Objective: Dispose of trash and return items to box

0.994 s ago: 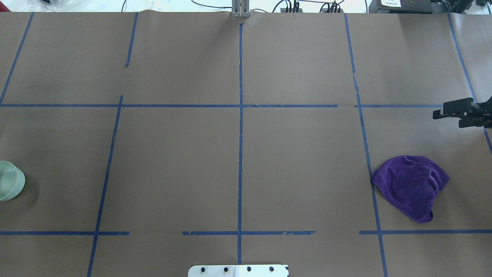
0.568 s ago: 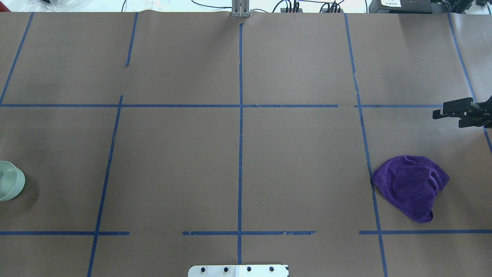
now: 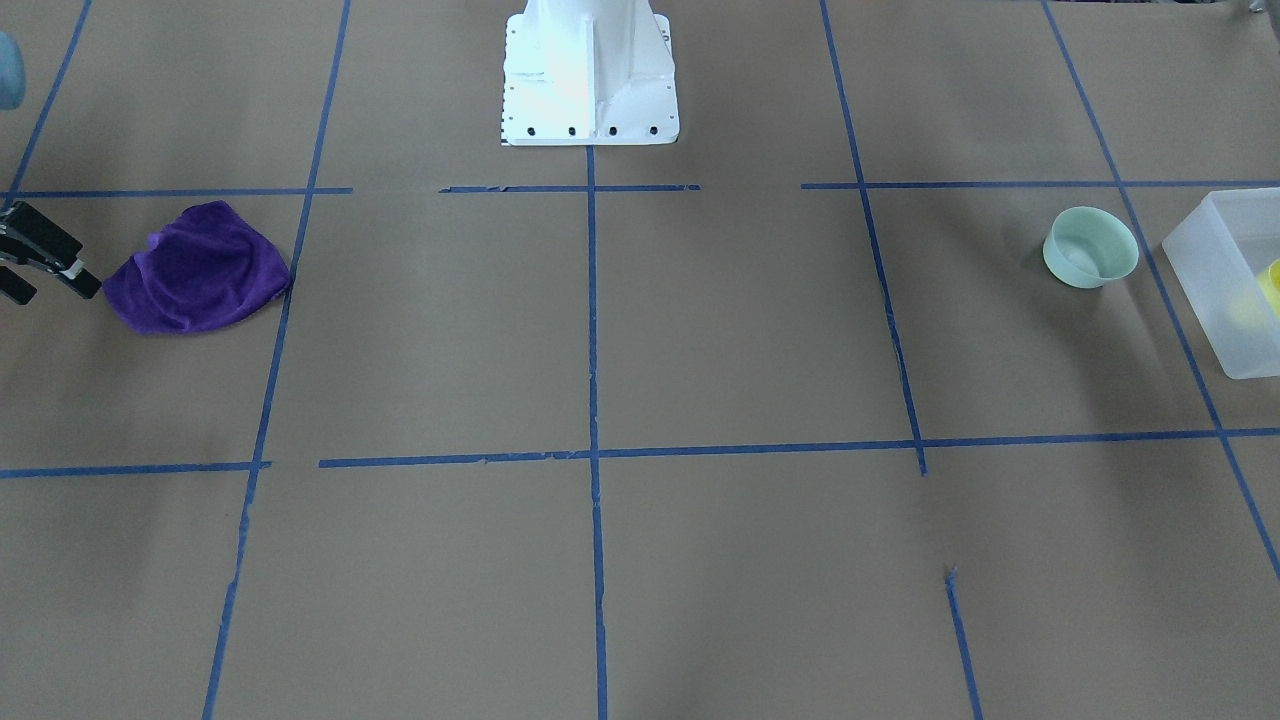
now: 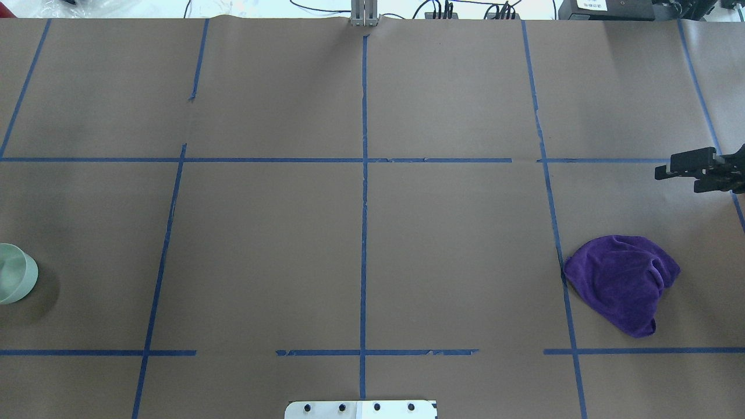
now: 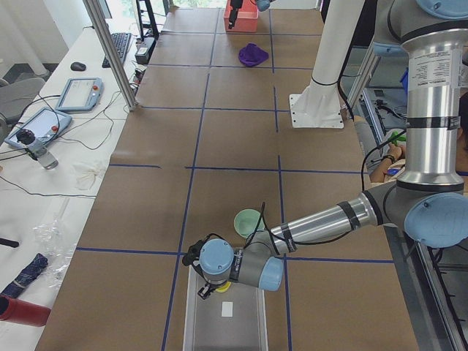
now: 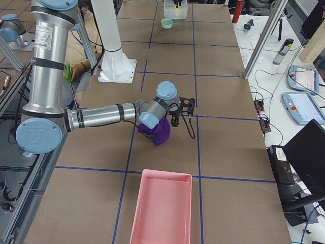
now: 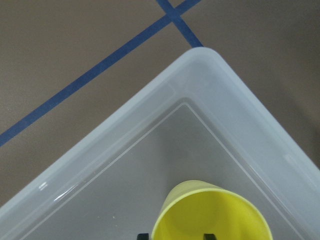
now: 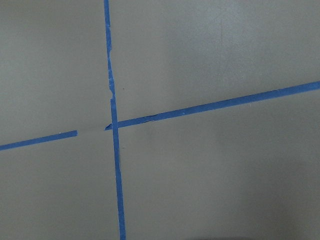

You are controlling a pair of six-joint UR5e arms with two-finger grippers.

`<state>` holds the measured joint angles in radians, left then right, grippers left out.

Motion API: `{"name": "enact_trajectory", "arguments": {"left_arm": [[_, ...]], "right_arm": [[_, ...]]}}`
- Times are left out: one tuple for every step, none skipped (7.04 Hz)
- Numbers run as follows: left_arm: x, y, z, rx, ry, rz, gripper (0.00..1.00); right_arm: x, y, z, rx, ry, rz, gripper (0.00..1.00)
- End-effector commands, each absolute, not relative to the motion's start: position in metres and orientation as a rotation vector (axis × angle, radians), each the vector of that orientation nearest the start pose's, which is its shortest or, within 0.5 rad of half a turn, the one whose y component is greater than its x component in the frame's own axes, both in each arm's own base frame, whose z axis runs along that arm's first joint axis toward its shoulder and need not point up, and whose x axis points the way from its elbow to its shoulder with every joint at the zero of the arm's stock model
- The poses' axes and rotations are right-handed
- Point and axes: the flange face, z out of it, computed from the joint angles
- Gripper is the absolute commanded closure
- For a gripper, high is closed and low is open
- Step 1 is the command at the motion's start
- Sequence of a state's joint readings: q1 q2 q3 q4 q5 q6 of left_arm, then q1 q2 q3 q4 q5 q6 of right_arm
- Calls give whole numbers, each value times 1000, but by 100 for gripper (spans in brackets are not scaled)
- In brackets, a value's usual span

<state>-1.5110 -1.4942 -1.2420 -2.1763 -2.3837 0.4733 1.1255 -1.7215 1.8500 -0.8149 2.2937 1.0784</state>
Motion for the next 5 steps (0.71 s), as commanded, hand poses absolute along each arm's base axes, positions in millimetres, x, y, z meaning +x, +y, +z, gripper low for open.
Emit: {"name": "enact_trajectory", "arguments": {"left_arm": [[-41, -459, 722, 474, 734, 598, 38], [-71, -468, 680, 517, 721, 473, 38], [-73, -479, 631, 486, 739, 390, 37], [-73, -487, 576, 468, 749, 334, 30], [-73, -489, 532, 466, 767, 253, 27]], "right_arm": [[-131, -431, 504, 143, -1068, 252, 0], [-130, -430, 503, 143, -1069, 253, 0], [-130, -429, 500, 147, -1073, 252, 0], [-128, -426, 492, 148, -1081, 266, 0], [-132, -418, 492, 84, -1100, 317, 0]]}}
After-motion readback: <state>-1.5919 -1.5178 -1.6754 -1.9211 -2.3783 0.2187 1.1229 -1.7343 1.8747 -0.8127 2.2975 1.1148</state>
